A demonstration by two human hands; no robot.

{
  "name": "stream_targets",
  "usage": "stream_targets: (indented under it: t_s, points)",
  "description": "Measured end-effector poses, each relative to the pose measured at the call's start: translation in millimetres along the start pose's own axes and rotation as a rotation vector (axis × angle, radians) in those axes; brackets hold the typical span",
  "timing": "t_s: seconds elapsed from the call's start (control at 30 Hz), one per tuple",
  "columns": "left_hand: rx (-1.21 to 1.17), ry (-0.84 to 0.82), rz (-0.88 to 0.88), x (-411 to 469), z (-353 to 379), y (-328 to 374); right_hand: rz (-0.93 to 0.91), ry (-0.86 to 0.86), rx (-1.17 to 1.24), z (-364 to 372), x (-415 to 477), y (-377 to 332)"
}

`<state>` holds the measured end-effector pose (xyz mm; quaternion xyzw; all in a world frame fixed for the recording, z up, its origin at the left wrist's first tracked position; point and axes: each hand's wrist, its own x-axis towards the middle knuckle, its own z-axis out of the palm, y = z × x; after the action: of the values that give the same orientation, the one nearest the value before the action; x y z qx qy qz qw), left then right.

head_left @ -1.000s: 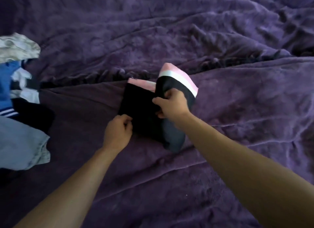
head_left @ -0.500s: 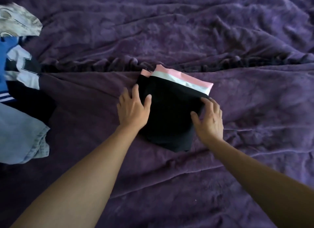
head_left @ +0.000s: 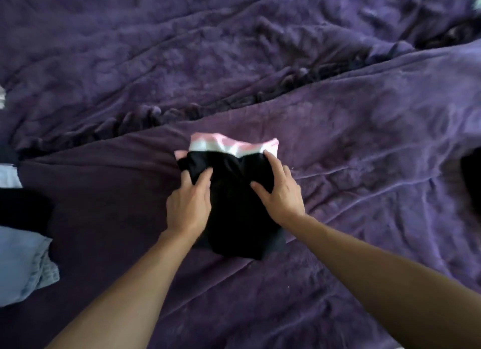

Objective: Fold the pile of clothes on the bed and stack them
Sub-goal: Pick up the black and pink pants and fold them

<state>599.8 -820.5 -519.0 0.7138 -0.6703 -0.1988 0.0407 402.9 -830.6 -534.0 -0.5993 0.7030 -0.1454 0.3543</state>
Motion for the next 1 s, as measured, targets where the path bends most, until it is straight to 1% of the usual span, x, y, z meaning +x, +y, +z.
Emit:
stream_targets:
  t_s: [0.07,0.17,0.3,0.43,0.5,0.57,0.67,0.8,0.9,1.0]
  points:
    - [0.054,-0.068,0.056,-26,-5,24,0.010,-0.007,-0.060,-24,-25,12]
    - [0.095,-0.091,0.141,-53,-7,66,0.062,0.018,-0.102,-65,-61,35]
    - [0.081,-0.127,0.247,-73,-8,131,0.157,0.085,-0.087,-123,-101,72]
    - [0.064,-0.160,0.310,-78,-4,203,0.204,0.166,-0.062,-181,-118,114]
    - [0.056,-0.150,0.319,-73,2,242,0.221,0.205,-0.058,-210,-115,141]
    - [0.067,-0.131,0.322,-64,13,284,0.219,0.240,-0.049,-240,-104,170]
    - [0.027,-0.118,0.317,-44,31,354,0.200,0.240,-0.056,-292,-74,218]
    - [-0.142,-0.091,0.245,-6,51,451,0.134,0.247,-0.115,-380,-13,277]
    - [-0.274,-0.062,0.208,24,57,513,0.043,0.265,-0.191,-444,41,303]
    - [-0.322,-0.037,0.160,58,62,564,-0.027,0.262,-0.251,-494,93,317]
